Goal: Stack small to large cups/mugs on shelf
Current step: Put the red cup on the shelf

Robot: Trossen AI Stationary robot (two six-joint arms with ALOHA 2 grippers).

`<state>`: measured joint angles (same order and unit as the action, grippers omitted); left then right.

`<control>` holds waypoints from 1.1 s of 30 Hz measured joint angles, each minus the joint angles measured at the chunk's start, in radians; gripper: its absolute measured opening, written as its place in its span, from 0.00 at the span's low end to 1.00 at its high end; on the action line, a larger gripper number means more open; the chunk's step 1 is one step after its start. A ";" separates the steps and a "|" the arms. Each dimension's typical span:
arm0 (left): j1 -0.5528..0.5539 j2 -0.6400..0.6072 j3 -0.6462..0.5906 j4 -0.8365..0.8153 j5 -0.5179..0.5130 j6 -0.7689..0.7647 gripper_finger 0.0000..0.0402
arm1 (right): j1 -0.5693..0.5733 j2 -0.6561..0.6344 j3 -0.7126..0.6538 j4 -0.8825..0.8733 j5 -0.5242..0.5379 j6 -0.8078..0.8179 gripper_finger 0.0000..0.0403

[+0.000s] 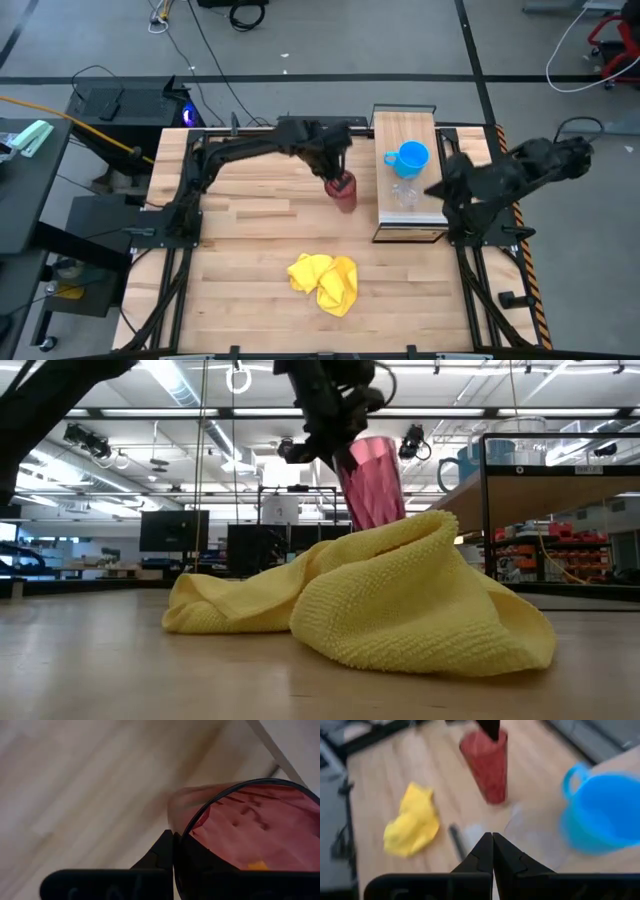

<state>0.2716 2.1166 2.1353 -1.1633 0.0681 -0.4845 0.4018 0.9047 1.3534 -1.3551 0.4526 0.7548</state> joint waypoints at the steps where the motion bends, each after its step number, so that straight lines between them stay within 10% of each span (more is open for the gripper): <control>1: 0.024 0.000 0.000 0.000 0.000 0.005 0.04 | -0.027 0.008 0.026 0.000 0.013 -0.021 0.02; 14: 0.228 -0.002 0.086 0.015 -0.004 0.121 0.04 | -0.560 0.242 0.389 0.002 0.002 -0.333 0.02; 22: 0.254 0.031 0.085 0.043 -0.013 0.177 0.03 | -0.876 0.542 0.651 0.013 -0.291 -0.471 0.02; 33: 0.258 0.099 0.085 0.026 -0.018 0.215 0.03 | -0.982 0.934 0.927 -0.139 -0.331 -0.557 0.02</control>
<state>0.5301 2.2160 2.2204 -1.1374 0.0503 -0.2698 -0.5804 1.8388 2.2803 -1.4940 0.1216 0.1979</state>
